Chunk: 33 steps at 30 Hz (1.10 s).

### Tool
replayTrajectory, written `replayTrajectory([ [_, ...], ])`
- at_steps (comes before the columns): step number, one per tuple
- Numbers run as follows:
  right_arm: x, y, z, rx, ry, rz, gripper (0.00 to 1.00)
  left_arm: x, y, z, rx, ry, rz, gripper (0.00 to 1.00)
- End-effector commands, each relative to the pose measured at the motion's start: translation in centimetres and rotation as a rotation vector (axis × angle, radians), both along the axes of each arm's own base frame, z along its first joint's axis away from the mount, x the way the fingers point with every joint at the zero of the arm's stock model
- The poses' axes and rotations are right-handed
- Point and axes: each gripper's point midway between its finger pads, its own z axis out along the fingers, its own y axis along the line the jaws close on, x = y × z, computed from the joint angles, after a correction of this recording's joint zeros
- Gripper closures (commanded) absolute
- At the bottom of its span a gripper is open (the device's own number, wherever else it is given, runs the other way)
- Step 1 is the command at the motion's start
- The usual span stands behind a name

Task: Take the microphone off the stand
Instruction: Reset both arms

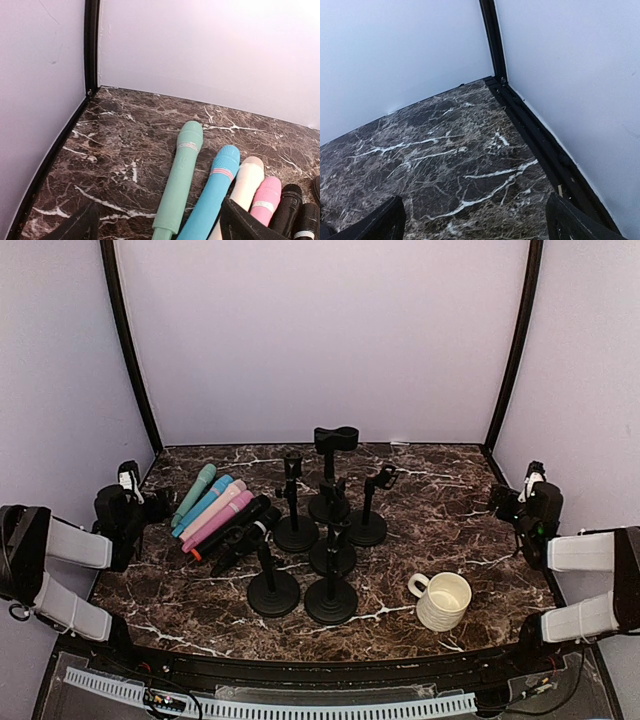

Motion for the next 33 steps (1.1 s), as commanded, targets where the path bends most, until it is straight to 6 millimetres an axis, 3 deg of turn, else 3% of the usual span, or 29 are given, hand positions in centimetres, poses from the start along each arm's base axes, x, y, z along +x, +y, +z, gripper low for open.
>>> replayTrajectory([
  [1, 1.4, -0.8, 3.1, -0.062, -0.161, 0.002, 0.01, -0.4, 1.7, 5.0, 0.069, -0.226, 0.085, 0.14],
  [4, 2.1, -0.6, 1.9, -0.055, -0.117, 0.025, 0.01, -1.2, 1.9, 5.8, 0.145, -0.256, 0.093, 0.15],
  [8, 2.2, -0.5, 1.3, -0.055, -0.107, 0.028, 0.01, -2.8, 2.8, 4.3, 0.186, -0.208, 0.137, 0.1],
  [12, 1.8, -0.7, 0.8, -0.058, -0.115, 0.019, 0.01, -1.9, 1.5, 1.8, 0.194, -0.113, 0.051, 0.08],
  [15, 1.7, -0.5, 0.7, -0.068, -0.125, 0.027, 0.02, -1.4, 0.0, 1.8, 0.204, -0.154, -0.034, 0.06],
  [20, -0.1, 0.2, 1.6, -0.088, -0.198, 0.066, 0.01, -1.1, -1.6, -0.2, 0.243, -0.172, -0.137, 0.06],
  [28, -0.9, 0.4, 2.2, -0.115, -0.23, 0.076, 0.01, 0.2, -0.5, -0.9, 0.23, -0.113, -0.08, 0.01],
  [33, -1.5, -0.9, 2.7, -0.154, -0.256, 0.002, 0.02, 0.5, -1.6, -1.3, 0.241, -0.102, -0.15, 0.01],
])
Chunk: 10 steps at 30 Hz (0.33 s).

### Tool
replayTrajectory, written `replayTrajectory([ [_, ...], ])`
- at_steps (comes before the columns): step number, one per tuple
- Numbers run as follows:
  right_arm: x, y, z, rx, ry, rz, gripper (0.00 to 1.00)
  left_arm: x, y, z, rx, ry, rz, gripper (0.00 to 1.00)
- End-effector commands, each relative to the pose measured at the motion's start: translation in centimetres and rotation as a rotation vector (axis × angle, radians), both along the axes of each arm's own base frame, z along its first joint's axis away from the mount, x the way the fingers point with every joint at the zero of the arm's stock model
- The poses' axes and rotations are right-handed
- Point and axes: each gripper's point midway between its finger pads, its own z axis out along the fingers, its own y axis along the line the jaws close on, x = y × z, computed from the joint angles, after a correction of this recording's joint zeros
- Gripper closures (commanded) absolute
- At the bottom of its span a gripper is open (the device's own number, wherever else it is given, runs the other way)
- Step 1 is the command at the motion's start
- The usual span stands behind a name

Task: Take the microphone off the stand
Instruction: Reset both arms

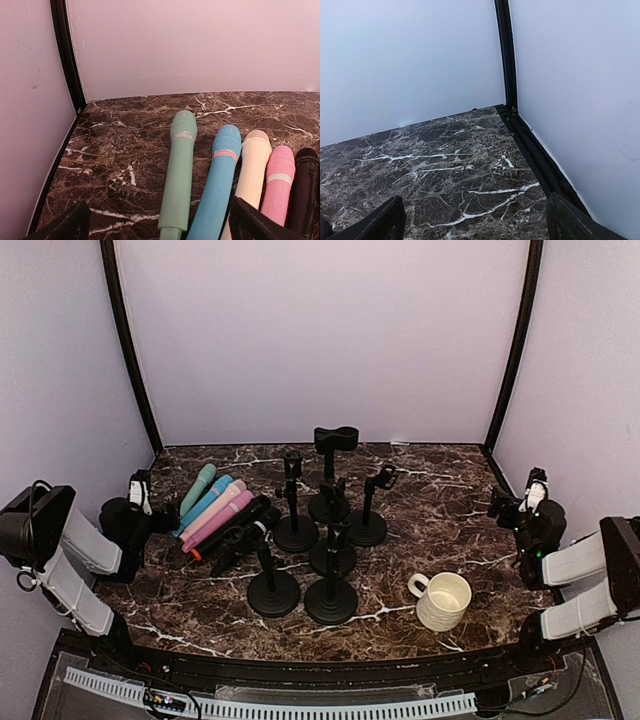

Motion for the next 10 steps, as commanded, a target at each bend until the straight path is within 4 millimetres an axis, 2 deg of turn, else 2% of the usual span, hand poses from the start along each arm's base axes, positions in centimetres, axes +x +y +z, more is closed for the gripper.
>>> replayTrajectory([
  [1, -0.49, -1.0, 1.91, -0.04, -0.085, -0.056, 0.01, 0.52, -0.64, 0.98, 0.023, -0.03, -0.045, 0.01],
  [10, -0.69, -0.98, 2.03, -0.041, -0.093, -0.055, 0.01, 0.53, -0.62, 0.94, 0.024, -0.027, -0.044, 0.01],
])
